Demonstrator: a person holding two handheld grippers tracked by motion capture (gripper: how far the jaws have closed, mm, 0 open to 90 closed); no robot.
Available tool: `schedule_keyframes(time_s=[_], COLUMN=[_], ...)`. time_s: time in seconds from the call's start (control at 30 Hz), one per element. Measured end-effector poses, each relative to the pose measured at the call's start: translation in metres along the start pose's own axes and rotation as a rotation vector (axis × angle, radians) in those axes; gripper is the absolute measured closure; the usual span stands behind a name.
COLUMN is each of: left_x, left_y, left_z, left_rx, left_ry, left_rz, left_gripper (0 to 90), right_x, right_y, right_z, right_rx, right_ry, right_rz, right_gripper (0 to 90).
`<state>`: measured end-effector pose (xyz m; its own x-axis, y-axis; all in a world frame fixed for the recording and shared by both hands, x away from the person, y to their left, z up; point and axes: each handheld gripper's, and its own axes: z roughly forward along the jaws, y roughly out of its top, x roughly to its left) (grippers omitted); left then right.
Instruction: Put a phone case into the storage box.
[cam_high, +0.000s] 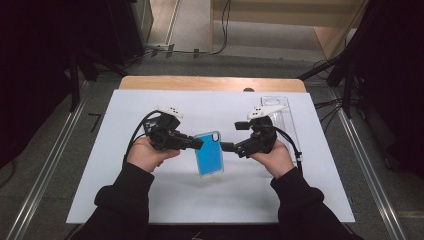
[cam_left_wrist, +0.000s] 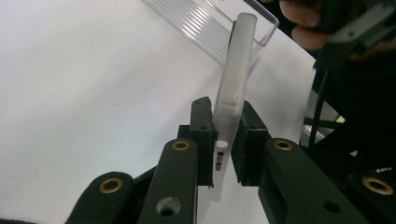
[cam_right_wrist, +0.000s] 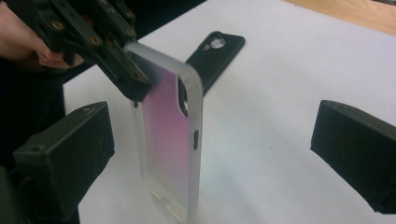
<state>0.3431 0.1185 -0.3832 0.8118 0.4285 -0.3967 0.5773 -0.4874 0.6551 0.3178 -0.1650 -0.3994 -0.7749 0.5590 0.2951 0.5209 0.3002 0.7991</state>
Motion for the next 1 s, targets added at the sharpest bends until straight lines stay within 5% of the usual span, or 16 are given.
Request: schedule_keyframes(time_s=[0.1, 0.33, 0.63, 1.0], left_x=[-0.001, 0.001, -0.002, -0.007], left_y=[0.001, 0.002, 0.002, 0.003], left_z=[-0.002, -0.003, 0.002, 0.005], left_rx=[-0.013, -0.014, 0.001, -0.034], left_ry=[0.03, 0.096, 0.15, 0.174], left_rz=[-0.022, -0.085, -0.084, -0.137], left_gripper=[80.8, 80.8, 80.8, 80.8], right_x=[0.005, 0.023, 0.038, 0.045], right_y=[-0.002, -0.003, -0.01, -0.018], right_z=[0.005, 0.012, 0.022, 0.037], right_rx=[0.0, -0.007, -0.035, -0.071], right_ry=[-0.001, -0.104, -0.231, -0.255], right_rz=[0.004, 0.016, 0.042, 0.1], right_gripper=[0.0, 0.0, 0.0, 0.0])
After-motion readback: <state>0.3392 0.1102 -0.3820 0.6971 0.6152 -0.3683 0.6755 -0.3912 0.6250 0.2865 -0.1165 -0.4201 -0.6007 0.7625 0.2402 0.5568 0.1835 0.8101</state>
